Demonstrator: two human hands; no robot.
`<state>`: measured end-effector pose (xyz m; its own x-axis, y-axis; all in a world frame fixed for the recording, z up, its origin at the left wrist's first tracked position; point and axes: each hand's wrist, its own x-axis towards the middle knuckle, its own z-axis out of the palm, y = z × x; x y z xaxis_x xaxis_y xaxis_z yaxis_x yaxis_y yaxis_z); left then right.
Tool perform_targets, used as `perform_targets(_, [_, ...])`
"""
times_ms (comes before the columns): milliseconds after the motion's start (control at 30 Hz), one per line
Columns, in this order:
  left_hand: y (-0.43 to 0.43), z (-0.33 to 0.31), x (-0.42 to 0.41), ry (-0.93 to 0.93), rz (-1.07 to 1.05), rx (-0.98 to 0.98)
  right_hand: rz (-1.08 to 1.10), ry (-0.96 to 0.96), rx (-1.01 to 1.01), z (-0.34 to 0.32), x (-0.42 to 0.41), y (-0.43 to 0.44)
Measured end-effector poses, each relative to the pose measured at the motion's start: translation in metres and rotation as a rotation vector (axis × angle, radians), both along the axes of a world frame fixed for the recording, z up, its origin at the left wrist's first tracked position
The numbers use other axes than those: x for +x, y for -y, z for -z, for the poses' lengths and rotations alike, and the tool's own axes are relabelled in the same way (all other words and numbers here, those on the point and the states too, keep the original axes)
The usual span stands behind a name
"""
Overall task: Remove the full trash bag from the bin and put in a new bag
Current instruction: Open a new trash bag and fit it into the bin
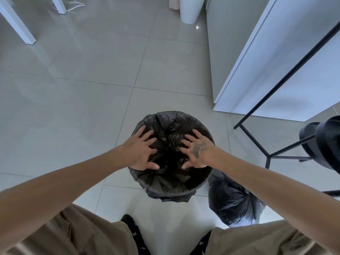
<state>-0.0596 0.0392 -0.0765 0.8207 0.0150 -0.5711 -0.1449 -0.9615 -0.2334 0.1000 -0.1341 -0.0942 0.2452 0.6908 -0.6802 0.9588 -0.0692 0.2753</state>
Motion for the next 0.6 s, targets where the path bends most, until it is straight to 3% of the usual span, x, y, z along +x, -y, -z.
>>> perform_targets(167, [-0.002, 0.017, 0.000, -0.106, -0.008, 0.141, -0.012, 0.179, -0.178, 0.019, 0.001, 0.004])
perform_targets(367, [0.007, 0.018, 0.006, -0.218, -0.067, 0.226, -0.014, 0.221, -0.216, 0.017, -0.005, 0.008])
perform_targets(467, [0.014, 0.010, 0.010, -0.211, -0.099, 0.227, 0.008, 0.184, -0.155, 0.014, -0.005, 0.010])
perform_targets(600, [0.015, -0.001, 0.011, -0.065, -0.078, 0.110, 0.054, 0.052, 0.117, -0.009, -0.005, 0.014])
